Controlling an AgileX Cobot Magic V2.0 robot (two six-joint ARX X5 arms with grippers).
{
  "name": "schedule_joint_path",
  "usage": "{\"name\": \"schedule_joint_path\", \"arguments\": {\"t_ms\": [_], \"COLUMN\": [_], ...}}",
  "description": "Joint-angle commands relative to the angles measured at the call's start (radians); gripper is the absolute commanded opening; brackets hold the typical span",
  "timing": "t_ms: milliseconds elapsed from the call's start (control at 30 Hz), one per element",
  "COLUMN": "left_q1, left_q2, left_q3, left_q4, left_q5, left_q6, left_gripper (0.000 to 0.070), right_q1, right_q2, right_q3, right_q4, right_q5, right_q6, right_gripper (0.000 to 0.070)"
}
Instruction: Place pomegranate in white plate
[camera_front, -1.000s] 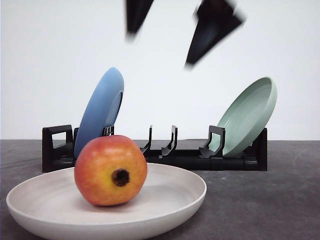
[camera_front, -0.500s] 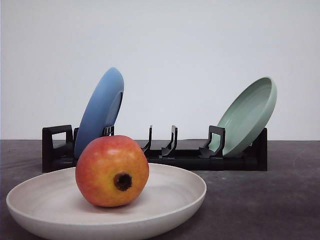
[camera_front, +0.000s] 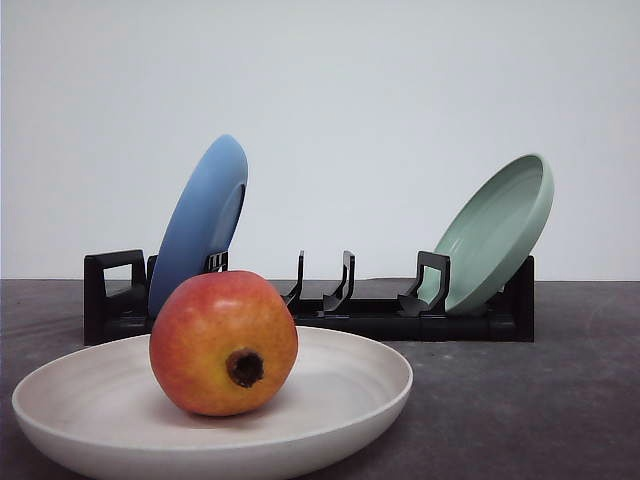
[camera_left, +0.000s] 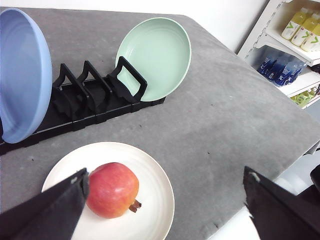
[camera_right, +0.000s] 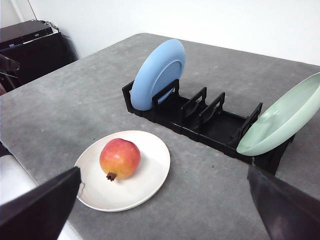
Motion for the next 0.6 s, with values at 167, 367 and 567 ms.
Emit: {"name": "schedule_joint_path", "arguments": {"t_ms": [167,367,567], "left_q1": [-0.015,-0.015,-0.015], "left_q2": [0.006,0.005,0.004], "left_q3": [0.01,0.01,0.01], "left_q4": [0.009,0.011,0.011], "left_q5": [-0.005,-0.004,-0.004], "left_q6": [0.033,0.048,0.048], "left_gripper": [0.0013,0.0,0.0], "right_q1": [0.009,0.009,0.009], "right_q2": [0.003,0.003,0.003], "right_q3": [0.005,0.005,0.005], "right_q4": [-0.01,-0.01,0.002], "right_q5": [0.001,0.0,0.0], "right_q6": [0.001,-0.002,-0.002], "right_gripper": [0.0018,0.0004,0.0004]}}
